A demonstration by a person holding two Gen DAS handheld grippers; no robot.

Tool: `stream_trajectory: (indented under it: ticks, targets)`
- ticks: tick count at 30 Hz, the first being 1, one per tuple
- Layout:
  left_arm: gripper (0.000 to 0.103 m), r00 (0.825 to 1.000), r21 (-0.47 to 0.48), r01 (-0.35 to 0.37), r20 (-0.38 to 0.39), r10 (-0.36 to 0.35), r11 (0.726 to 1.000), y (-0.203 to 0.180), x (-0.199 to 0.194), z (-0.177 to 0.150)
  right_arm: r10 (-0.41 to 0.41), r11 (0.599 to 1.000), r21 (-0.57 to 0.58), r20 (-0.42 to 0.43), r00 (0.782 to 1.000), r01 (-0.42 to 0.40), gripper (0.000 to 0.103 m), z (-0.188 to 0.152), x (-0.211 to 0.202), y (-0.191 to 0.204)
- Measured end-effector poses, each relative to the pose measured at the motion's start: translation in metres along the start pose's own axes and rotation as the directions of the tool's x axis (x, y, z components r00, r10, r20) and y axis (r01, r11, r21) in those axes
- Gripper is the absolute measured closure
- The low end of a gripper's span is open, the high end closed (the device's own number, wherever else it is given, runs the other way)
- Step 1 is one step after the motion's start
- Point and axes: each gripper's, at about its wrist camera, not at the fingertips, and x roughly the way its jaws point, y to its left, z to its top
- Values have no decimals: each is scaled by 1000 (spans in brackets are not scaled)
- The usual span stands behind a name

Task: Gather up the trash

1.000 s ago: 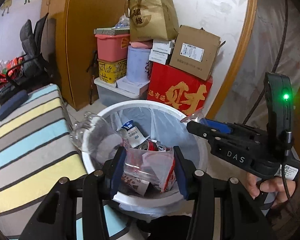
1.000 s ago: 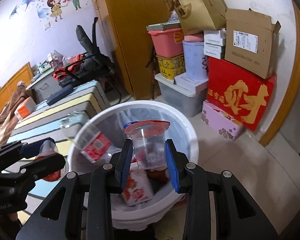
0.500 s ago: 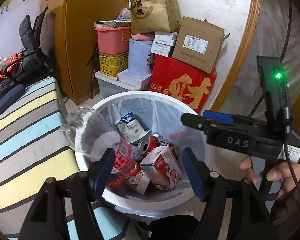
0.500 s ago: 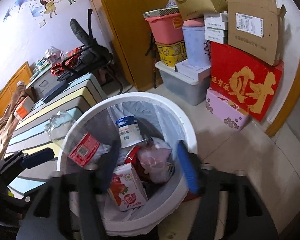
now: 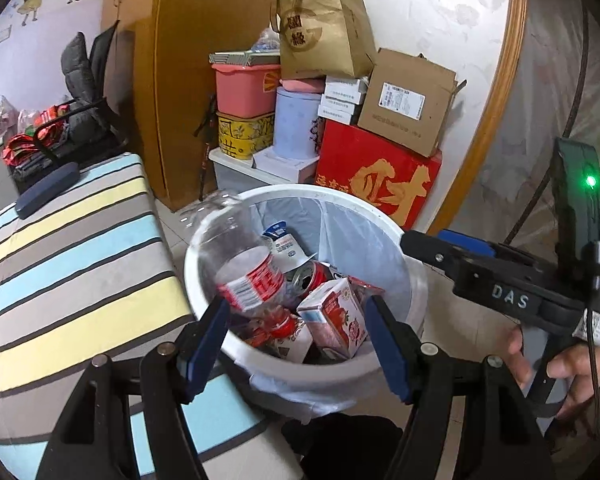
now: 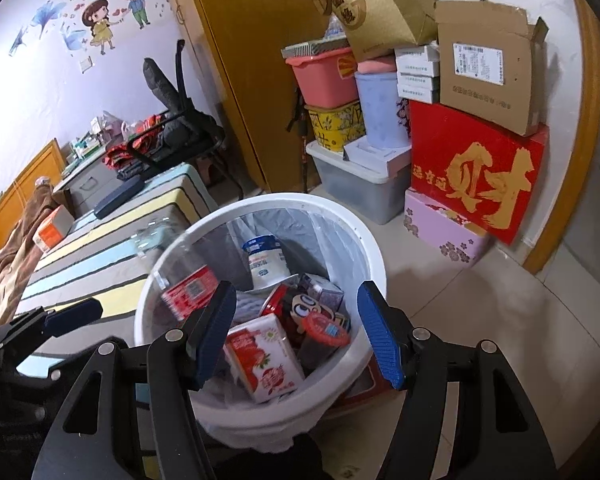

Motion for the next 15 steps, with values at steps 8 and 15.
stream_trajectory:
  ticks: [8,15]
  targets:
    - [27,996,-21,-80,49,81,997,11,-33,-17,6,1000,5,77,997,-6,38,-20,-23,22]
    - [27,977,-52,-191,84,195,980,22,-54,-37,-47,999,-18,138,989,50,38,-40,-37,47]
